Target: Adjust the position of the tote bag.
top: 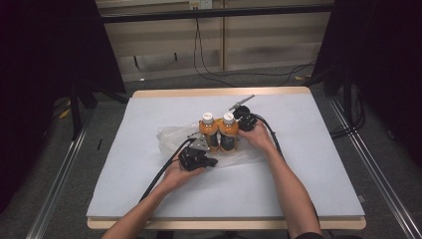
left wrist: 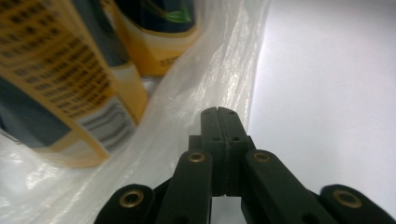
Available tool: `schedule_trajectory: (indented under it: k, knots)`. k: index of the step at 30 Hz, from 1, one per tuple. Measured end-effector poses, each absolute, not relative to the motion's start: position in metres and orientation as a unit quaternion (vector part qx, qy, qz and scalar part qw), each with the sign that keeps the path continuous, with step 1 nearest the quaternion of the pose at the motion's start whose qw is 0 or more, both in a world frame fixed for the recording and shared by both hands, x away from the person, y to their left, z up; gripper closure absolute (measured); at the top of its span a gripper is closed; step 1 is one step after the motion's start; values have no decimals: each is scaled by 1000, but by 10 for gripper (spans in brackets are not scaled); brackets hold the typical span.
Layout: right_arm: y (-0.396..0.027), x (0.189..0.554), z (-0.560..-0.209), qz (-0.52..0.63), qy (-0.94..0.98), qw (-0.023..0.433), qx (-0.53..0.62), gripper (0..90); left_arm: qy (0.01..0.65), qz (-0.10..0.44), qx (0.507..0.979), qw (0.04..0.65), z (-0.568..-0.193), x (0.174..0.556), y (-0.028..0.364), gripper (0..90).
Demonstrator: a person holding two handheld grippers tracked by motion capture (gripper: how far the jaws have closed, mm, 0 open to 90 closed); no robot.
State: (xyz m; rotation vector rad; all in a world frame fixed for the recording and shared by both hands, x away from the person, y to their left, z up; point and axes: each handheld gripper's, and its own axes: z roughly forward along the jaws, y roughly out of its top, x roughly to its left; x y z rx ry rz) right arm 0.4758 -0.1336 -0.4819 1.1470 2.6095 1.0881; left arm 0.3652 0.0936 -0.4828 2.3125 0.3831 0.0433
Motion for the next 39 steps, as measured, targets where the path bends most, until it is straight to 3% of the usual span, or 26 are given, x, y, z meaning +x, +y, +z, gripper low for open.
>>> schedule_trajectory:
  k: [8,13,18,27,39]
  knots:
    - [-130,493,-484,363,839,43,403,900,129,11,918,375,-480,354,90,900]
    - [-120,499,-481,339,840,91,414,900,126,6,921,368,-479,352,90,900]
    - [-117,502,-480,330,837,91,427,900,114,-12,919,378,-480,344,90,900]
    - [-112,510,-479,306,833,130,442,900,114,-13,919,378,-480,344,90,900]
    - [-124,503,-465,371,816,88,435,900,119,-16,917,381,-478,344,91,900]
